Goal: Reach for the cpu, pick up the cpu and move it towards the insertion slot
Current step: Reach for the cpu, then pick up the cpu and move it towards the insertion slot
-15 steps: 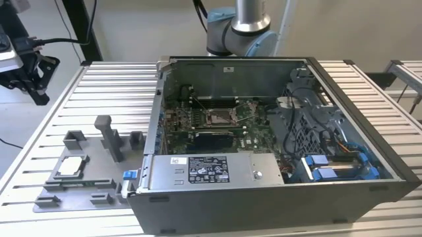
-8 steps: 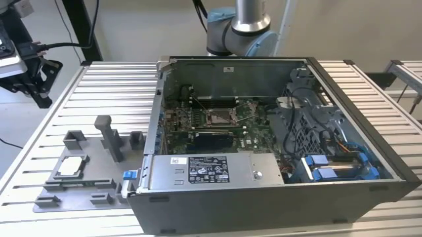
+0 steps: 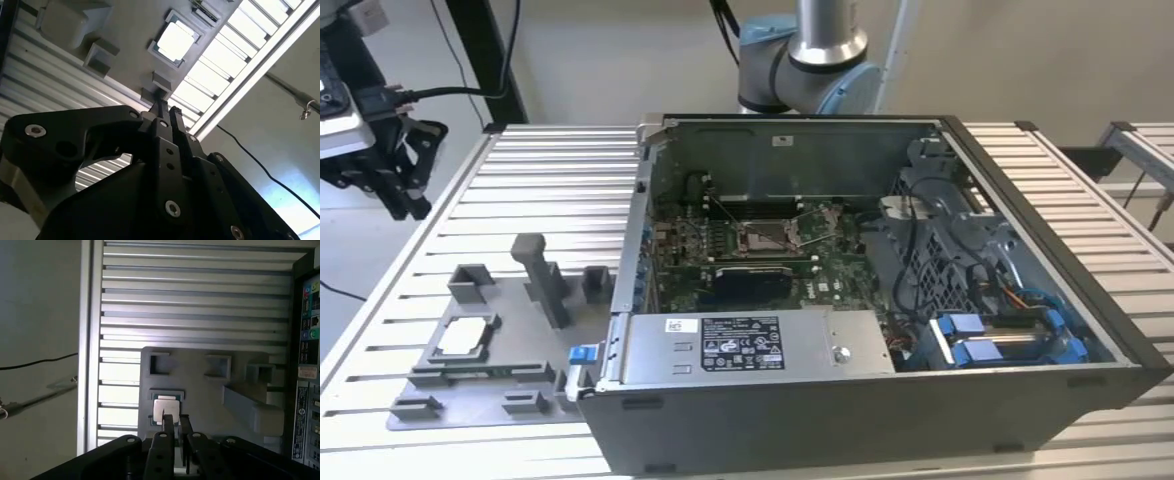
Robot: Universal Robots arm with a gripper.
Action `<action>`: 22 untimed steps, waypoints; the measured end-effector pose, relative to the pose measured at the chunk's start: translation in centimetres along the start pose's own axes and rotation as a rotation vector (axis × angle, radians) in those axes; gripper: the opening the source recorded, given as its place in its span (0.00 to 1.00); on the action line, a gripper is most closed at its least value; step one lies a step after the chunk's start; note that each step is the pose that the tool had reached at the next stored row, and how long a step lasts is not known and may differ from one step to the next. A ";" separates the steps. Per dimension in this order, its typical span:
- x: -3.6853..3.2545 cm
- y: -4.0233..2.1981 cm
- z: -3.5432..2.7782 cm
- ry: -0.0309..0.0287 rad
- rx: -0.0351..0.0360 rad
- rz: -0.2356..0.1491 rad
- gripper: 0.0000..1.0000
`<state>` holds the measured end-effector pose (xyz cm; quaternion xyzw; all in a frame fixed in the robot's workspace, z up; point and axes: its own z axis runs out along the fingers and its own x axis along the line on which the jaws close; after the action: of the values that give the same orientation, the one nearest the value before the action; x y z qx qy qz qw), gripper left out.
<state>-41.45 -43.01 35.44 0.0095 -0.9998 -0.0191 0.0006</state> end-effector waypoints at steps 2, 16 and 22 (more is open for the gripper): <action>0.00 0.00 0.01 0.0000 0.0000 0.000 0.00; 0.00 -0.04 0.35 -0.0001 0.0000 0.000 0.00; 0.01 -0.33 1.09 0.0000 0.0001 0.001 0.00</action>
<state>-41.45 -43.30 34.34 0.0092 -0.9998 -0.0191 0.0006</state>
